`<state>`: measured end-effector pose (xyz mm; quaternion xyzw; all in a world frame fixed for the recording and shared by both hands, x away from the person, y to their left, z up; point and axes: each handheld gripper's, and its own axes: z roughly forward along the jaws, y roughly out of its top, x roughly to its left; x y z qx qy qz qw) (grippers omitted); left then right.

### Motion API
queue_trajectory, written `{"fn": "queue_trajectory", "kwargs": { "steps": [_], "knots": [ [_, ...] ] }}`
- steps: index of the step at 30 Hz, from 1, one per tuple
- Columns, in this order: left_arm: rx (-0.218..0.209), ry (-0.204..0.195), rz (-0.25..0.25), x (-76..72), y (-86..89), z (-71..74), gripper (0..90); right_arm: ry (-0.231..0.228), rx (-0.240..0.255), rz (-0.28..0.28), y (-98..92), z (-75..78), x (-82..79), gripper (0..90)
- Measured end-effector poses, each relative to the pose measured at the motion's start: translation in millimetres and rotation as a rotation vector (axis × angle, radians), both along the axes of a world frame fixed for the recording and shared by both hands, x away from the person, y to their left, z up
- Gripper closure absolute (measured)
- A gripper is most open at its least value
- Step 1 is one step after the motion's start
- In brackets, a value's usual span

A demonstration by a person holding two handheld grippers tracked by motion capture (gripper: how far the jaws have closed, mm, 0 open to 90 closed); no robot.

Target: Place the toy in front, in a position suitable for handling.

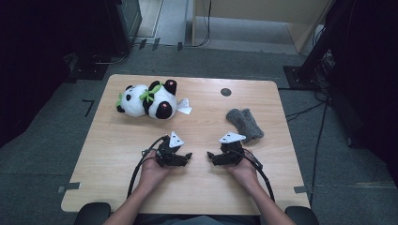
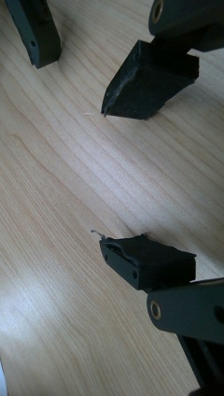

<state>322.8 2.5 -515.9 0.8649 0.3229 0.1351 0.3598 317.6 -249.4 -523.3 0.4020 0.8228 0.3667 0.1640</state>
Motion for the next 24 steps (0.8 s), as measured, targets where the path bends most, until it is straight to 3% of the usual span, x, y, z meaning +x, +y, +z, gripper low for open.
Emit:
{"fn": "queue_trajectory", "kwargs": {
  "steps": [6,13,20,24],
  "knots": [
    [-0.009,0.023,0.011,2.2,4.2,1.8,31.0,0.001,0.001,0.009,-0.2,1.7,0.4,22.1],
    [-0.065,0.077,0.036,6.8,13.7,9.0,31.9,0.048,0.023,0.015,-4.7,7.5,3.4,30.4],
    [-0.102,0.077,0.057,10.0,25.4,17.0,33.4,0.018,0.041,-0.006,-9.2,16.9,2.7,32.3],
    [-0.120,0.069,0.050,10.5,30.6,21.3,33.8,0.025,0.057,0.002,-12.4,21.8,2.5,32.7]
  ]
}}
